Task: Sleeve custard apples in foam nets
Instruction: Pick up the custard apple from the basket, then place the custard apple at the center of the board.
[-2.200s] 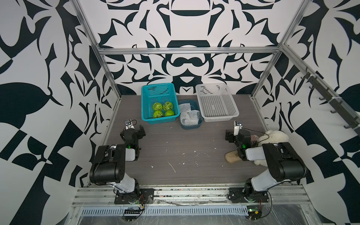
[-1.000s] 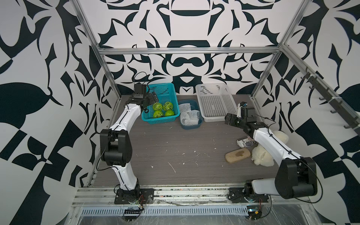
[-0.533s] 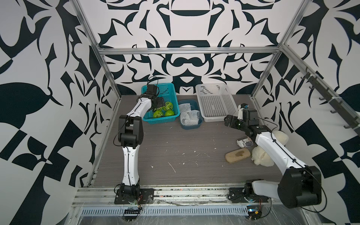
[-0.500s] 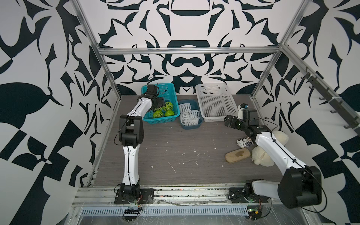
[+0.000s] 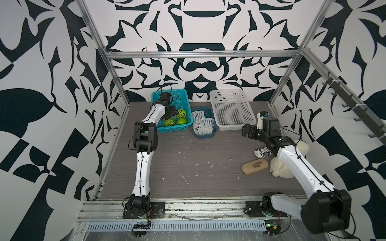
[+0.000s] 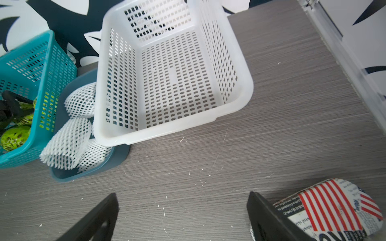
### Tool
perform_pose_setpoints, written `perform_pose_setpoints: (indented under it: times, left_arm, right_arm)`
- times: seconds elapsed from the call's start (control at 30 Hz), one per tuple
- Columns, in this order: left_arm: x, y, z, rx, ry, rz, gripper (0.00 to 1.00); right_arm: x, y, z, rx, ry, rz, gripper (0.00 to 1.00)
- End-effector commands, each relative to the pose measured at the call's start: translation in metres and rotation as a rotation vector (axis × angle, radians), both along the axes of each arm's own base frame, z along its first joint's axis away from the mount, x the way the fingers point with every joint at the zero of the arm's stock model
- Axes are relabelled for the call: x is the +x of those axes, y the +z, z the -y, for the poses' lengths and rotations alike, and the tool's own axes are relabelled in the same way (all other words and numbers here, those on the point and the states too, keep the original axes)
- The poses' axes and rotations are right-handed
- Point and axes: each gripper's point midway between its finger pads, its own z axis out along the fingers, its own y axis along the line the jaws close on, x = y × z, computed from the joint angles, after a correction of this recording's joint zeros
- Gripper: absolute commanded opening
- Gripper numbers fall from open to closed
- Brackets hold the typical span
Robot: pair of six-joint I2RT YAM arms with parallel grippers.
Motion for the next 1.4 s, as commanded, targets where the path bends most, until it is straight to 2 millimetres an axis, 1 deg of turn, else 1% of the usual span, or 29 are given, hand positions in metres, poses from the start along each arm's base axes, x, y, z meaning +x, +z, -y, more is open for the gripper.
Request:
perform_pose_setpoints:
  times: [0.0,0.07,0.17,0.3,0.43,0.6,0.7,0.77,0.9,1.0,1.07,1.23,1.37]
  left_arm:
    - [-0.001,0.004,-0.006,0.027,-0.003,-0.005,0.75]
    - [0.001,0.013,-0.009,0.031,-0.003,0.016,0.71]
    - [0.004,0.033,-0.011,0.026,-0.003,0.057,0.67]
    - [0.004,0.064,-0.010,0.015,-0.008,0.117,0.67]
    - [-0.001,0.096,-0.011,0.003,-0.007,0.184,0.67]
    - [-0.021,0.134,-0.012,-0.021,-0.002,0.260,0.67]
    - [-0.041,0.153,-0.003,-0.065,-0.022,0.292,0.67]
    - [-0.060,0.162,0.011,-0.104,-0.062,0.306,0.67]
    - [-0.109,0.174,0.051,-0.180,-0.144,0.323,0.67]
    - [-0.151,0.171,0.092,-0.249,-0.220,0.331,0.67]
    - [-0.183,0.162,0.124,-0.297,-0.296,0.290,0.67]
    - [-0.252,0.124,0.187,-0.349,-0.422,0.180,0.67]
    - [-0.292,0.089,0.223,-0.278,-0.502,0.129,0.67]
  right_arm:
    - [0.002,0.018,0.001,-0.012,-0.009,0.044,1.00]
    - [0.002,0.019,0.001,-0.010,-0.007,0.046,1.00]
    - [0.002,0.018,0.000,-0.003,-0.006,0.040,1.00]
    - [0.002,0.015,-0.001,0.007,-0.009,0.031,1.00]
    - [0.006,0.013,-0.001,0.006,-0.010,0.028,1.00]
    - [0.012,0.014,-0.004,0.014,-0.002,0.027,1.00]
    - [0.014,0.012,-0.007,0.021,0.008,0.023,1.00]
    - [0.015,0.009,-0.007,0.028,0.004,0.021,1.00]
    - [0.013,-0.004,-0.008,0.052,-0.015,0.005,1.00]
    - [0.009,-0.012,-0.010,0.072,-0.013,-0.016,1.00]
    - [0.008,-0.015,-0.012,0.089,-0.013,-0.028,1.00]
    - [0.008,-0.017,-0.012,0.121,-0.036,-0.037,0.99]
    - [0.008,-0.018,-0.014,0.149,-0.046,-0.039,0.99]
